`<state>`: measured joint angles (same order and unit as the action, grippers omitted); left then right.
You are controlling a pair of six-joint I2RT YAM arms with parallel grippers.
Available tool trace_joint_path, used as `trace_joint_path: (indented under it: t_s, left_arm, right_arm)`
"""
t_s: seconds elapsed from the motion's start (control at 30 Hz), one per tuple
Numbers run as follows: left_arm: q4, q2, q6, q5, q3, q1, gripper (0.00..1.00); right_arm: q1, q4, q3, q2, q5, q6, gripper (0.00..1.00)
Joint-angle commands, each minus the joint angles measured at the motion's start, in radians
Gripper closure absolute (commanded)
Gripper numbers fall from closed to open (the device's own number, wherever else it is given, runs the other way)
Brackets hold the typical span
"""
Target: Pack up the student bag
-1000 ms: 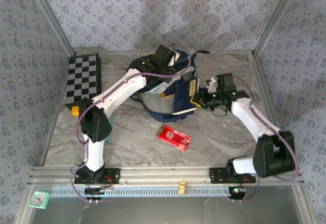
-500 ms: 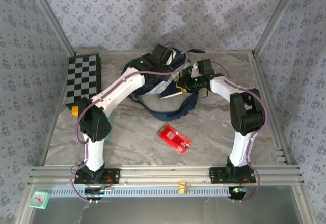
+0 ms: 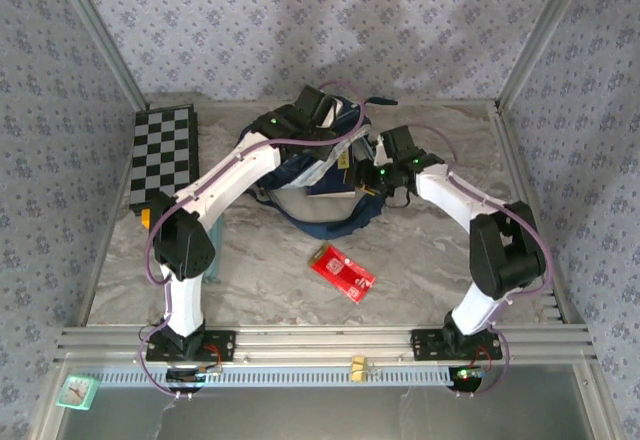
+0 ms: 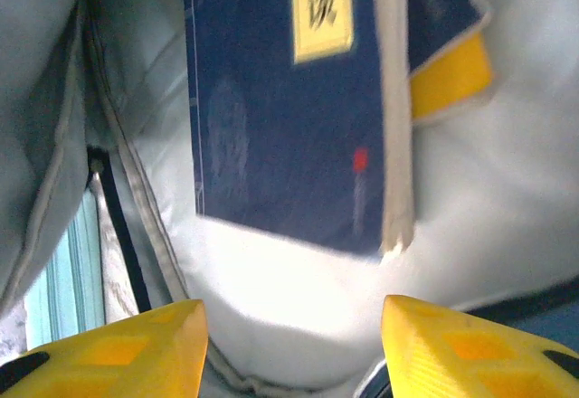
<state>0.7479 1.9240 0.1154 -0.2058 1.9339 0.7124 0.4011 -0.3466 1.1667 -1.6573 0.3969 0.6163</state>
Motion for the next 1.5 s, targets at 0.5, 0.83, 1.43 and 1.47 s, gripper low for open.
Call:
trace_joint_path:
  t_s: [0.5, 0.83, 1.43, 1.47]
  left_arm:
    - [-0.060, -0.082, 0.086, 0.050, -0.009, -0.031, 1.00]
    - [-0.055, -0.082, 0.107, 0.059, -0.020, -0.039, 1.00]
    - [-0.176, -0.172, 0.354, 0.318, -0.325, -0.060, 0.50]
    - [-0.193, -0.204, 0.376, 0.321, -0.366, -0.076, 0.47]
  right_arm:
    - [0.030, 0.305, -0.006, -0.179, -0.165, 0.046, 0.84]
    - [0.004, 0.294, 0.047, -0.179, -0.085, 0.020, 0.75]
    - [-0.037, -0.196, -0.222, 0.379, -0.141, -0.011, 0.62]
    - [-0.031, -0.195, -0.230, 0.379, -0.130, 0.017, 0.62]
